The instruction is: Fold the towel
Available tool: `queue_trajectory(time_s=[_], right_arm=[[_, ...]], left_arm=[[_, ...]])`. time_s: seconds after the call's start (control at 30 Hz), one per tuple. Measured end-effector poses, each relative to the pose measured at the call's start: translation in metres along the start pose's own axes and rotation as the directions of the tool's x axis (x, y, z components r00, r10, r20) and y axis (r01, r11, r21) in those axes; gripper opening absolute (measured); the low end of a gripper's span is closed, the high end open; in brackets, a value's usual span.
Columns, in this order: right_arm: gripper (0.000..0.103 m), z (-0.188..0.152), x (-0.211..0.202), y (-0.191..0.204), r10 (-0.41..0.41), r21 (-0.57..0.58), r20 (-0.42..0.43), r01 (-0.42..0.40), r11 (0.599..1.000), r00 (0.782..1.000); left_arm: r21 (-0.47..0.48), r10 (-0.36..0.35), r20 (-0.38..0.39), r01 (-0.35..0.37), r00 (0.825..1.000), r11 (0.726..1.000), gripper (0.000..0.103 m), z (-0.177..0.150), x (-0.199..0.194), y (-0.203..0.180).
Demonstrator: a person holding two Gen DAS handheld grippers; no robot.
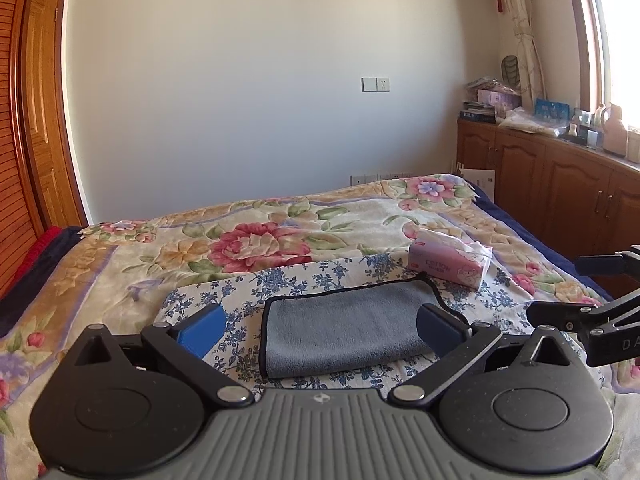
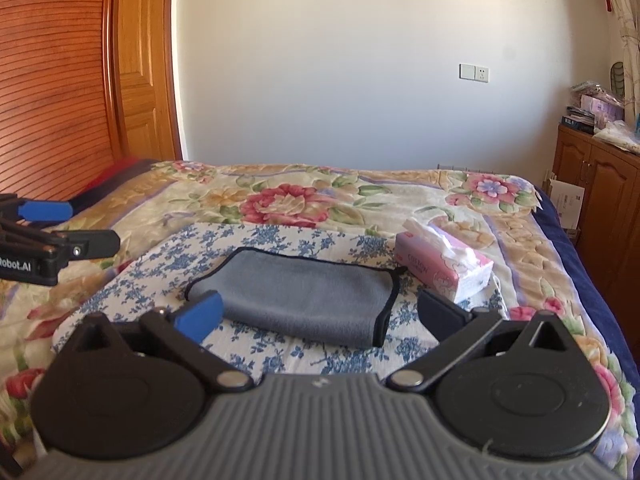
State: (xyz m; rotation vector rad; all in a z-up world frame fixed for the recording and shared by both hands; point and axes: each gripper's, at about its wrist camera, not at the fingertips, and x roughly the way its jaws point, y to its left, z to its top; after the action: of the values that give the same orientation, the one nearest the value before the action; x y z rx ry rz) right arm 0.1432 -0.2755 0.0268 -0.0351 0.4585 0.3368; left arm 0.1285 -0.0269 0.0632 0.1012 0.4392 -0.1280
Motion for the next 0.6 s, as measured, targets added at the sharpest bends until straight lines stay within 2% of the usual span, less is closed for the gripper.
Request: queue_trajectory(time_s=[0.43, 0.6], right_arm=[[0.103, -0.019, -0.023, 0.015, -0.002, 0.008, 0.007, 0.002, 1.0, 1.0], [0.103, -0.025, -0.032, 0.02, 0.004, 0.014, 0.004, -0.004, 1.0, 1.0]], left_arm=[[-0.02, 0.061, -0.004, -0.061, 0.998, 0.998, 0.103, -0.033, -0.019, -0.011], [-0.043, 0.029, -0.015, -0.029, 0.999, 0.999, 0.103, -0.046, -0.026, -0.008]])
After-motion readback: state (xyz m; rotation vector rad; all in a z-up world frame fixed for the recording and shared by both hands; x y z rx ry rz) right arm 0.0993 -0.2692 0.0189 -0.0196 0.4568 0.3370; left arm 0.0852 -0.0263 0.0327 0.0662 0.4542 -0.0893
